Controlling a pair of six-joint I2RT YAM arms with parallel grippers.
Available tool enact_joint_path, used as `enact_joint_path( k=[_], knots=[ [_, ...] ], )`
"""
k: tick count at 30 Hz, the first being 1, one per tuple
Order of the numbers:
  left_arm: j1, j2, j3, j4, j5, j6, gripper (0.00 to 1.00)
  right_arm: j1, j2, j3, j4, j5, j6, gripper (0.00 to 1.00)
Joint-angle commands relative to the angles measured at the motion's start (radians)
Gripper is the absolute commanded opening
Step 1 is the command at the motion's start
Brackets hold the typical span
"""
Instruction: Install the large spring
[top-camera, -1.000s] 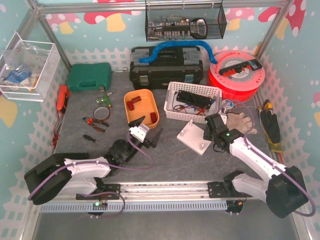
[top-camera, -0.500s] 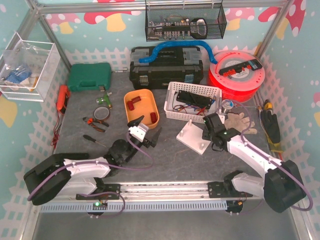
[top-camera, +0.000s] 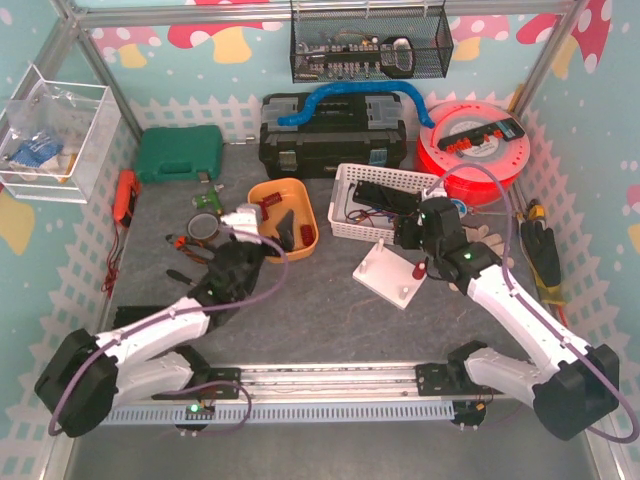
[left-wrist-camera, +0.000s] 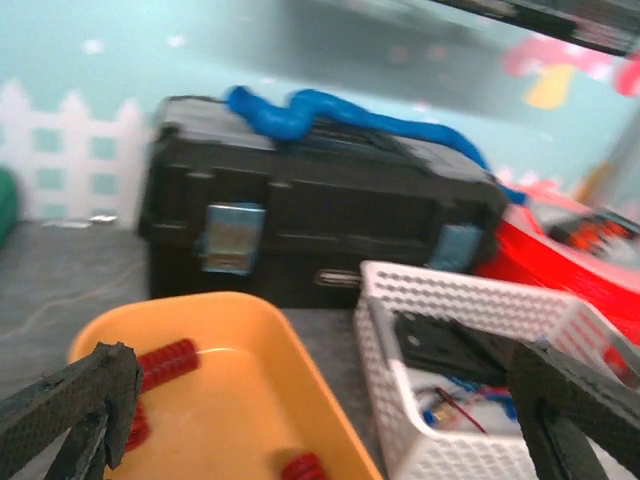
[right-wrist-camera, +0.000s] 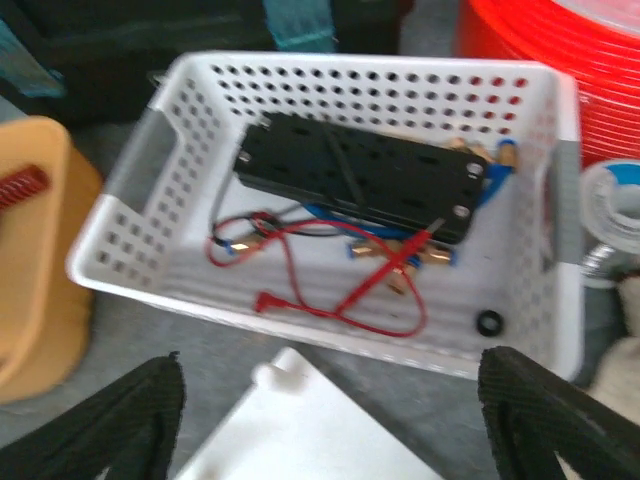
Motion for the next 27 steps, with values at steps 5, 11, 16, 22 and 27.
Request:
enact_joint_path(
  k=[5, 11, 16, 22, 27],
  knots=[
    [0.205, 0.132, 0.257, -0.501, 0.005, -0.326, 0.98, -0.005, 0.026, -0.027, 0.222, -0.13, -0.119, 0.92],
    [0.223, 0.373, 0.511, -0.729, -0.054, -0.422, 0.83, -0.003, 0.003, -0.151, 0.349, -0.182, -0.069, 0.93],
    [0.247, 0.493, 0.605, -0.785, -0.026, -0.513, 0.64, -0.003, -0.016, -0.179, 0.365, -0.167, -0.064, 0.94],
    [0.272, 0.662, 0.737, -0.905, -0.046, -0.582, 0.51, -0.004, -0.061, -0.219, 0.398, -0.166, -0.06, 0.94],
    [0.273, 0.768, 0.851, -1.002, -0.085, -0.589, 0.48, -0.004, -0.066, -0.222, 0.4, -0.173, -0.064, 0.93]
  ],
)
